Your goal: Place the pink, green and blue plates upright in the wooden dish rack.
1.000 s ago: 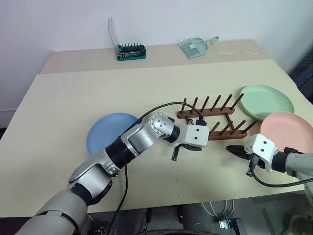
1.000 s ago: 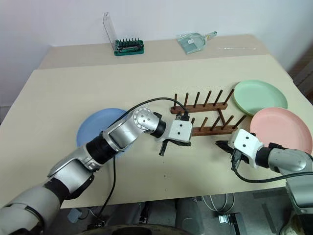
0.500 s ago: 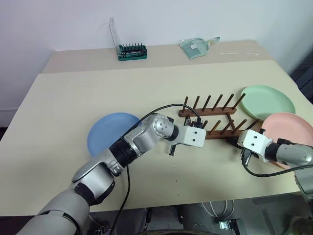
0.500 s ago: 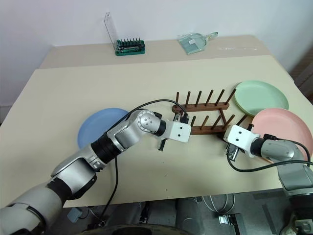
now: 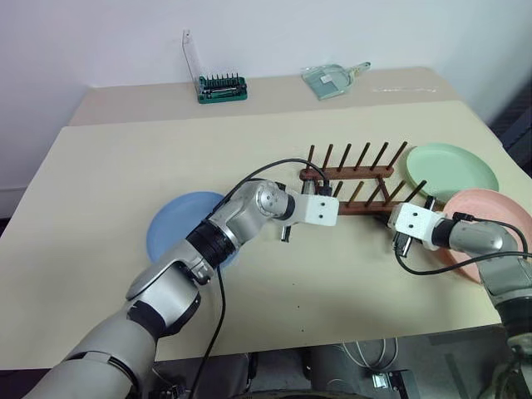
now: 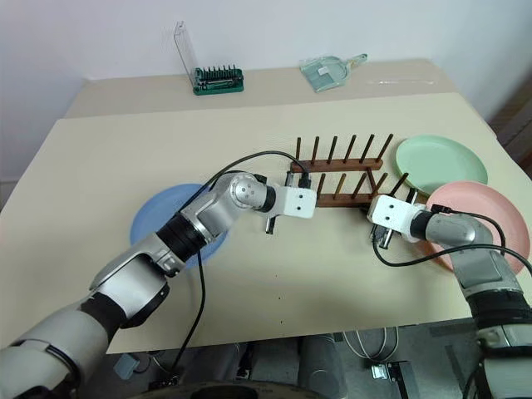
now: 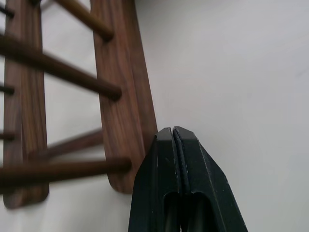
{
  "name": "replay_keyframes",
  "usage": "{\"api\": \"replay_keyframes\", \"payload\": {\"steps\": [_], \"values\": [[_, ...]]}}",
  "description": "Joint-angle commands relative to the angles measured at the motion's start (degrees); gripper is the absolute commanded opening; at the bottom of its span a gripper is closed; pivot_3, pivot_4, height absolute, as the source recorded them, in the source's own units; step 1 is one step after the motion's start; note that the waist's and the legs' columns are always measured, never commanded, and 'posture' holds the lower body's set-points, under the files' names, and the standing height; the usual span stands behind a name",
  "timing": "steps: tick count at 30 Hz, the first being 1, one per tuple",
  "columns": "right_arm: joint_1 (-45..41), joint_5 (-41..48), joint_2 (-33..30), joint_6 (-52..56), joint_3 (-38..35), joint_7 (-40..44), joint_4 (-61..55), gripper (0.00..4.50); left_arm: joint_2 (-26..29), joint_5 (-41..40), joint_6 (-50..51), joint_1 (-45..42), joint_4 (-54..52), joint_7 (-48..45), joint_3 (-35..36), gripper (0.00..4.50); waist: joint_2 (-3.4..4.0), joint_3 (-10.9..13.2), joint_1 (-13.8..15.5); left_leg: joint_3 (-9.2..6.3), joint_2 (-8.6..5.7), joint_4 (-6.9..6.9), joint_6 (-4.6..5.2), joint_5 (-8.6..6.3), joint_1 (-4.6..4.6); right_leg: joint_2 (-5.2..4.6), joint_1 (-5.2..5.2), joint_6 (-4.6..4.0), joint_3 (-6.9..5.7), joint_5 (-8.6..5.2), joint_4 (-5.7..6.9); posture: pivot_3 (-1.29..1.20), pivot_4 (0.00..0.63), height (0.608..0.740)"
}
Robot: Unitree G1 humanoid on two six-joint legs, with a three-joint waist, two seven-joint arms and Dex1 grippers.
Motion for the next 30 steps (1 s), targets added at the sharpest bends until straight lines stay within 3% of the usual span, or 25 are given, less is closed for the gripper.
{"api": "replay_keyframes", "payload": {"steps": [1, 8, 14, 16, 20, 23, 24, 27, 30], "values": [[-4.4, -1.9, 0.4, -3.1, 1.0, -1.4, 4.5, 0.03, -1.0, 1.0, -3.2, -2.5, 4.8, 1.8, 2.0, 0.00, 0.00, 0.0, 0.0, 0.01, -0.01, 0.00, 0.00, 0.00, 0.00, 0.00, 0.00, 0.00, 0.00, 0.00, -0.01, 0.00, 0.150, 0.740], [-9.6, -2.7, 0.7, -6.3, 2.0, -2.1, 10.8, 0.03, -2.7, 1.9, -6.8, -5.9, 12.2, 3.9, 4.1, 0.00, 0.00, 0.0, -0.2, 0.00, -0.01, -0.02, 0.01, -0.01, -0.02, 0.00, -0.03, 0.00, 0.00, 0.00, 0.00, 0.00, 0.150, 0.740], [-8.3, -1.0, 0.9, -6.7, 0.9, -1.9, 9.4, 0.03, -2.8, 2.3, -8.6, -5.5, 12.4, 3.1, 5.0, 0.00, 0.00, 0.0, -0.5, -0.01, -0.01, -0.02, 0.02, -0.01, -0.04, 0.00, -0.05, 0.00, 0.00, 0.01, 0.01, 0.00, 0.150, 0.740], [-5.8, 0.3, 0.0, -6.7, -0.5, -2.0, 6.0, 0.03, -3.4, -2.3, -4.8, -3.7, 8.0, -1.6, 7.7, 0.00, 0.01, 0.0, -0.7, -0.03, -0.01, -0.02, 0.02, -0.01, -0.05, 0.00, -0.05, 0.00, 0.00, 0.01, 0.00, 0.00, 0.150, 0.740], [1.3, 15.3, 0.2, 6.1, -7.7, 3.8, -9.7, 0.03, -2.6, -13.2, 8.8, 0.3, -5.5, -13.3, 13.2, 0.00, 0.02, 0.0, -1.2, -0.11, -0.02, -0.06, 0.10, -0.06, -0.14, -0.01, -0.12, 0.01, -0.01, 0.00, 0.02, 0.00, 0.150, 0.740], [7.9, 31.9, -0.9, 22.0, -16.3, 6.4, -24.6, 0.89, 0.5, -21.7, 18.6, 1.9, -14.2, -19.4, 18.3, 0.87, 0.06, 0.0, -1.4, -0.09, -0.01, -0.04, 0.12, -0.08, -0.18, -0.02, -0.20, 0.01, 0.01, 0.01, 0.04, 0.00, 0.150, 0.740], [10.2, 36.5, -0.9, 26.7, -20.1, 5.3, -29.5, 1.37, 1.9, -25.0, 22.0, 1.9, -16.0, -20.9, 20.9, 1.35, 0.07, 0.0, -1.4, -0.09, 0.01, -0.04, 0.12, -0.09, -0.16, -0.02, -0.19, 0.00, 0.01, 0.01, 0.06, 0.00, 0.150, 0.740], [18.0, 39.3, -1.9, 35.3, -30.2, 0.8, -39.9, 2.82, 6.5, -33.2, 28.6, 0.5, -17.1, -24.2, 28.2, 2.83, 0.11, 0.0, -1.2, -0.17, 0.04, -0.04, 0.34, -0.22, -0.11, 0.01, -0.18, -0.02, 0.00, 0.01, 0.15, 0.00, 0.150, 0.740], [23.3, 43.4, -4.4, 45.8, -37.4, -0.6, -45.1, 4.39, 11.4, -33.9, 28.9, -0.7, -13.9, -27.3, 28.8, 4.43, 0.09, 0.0, -1.1, -0.17, 0.01, -0.02, 0.35, -0.22, -0.04, 0.02, -0.08, -0.02, -0.02, 0.00, 0.12, 0.00, 0.150, 0.740]]}}
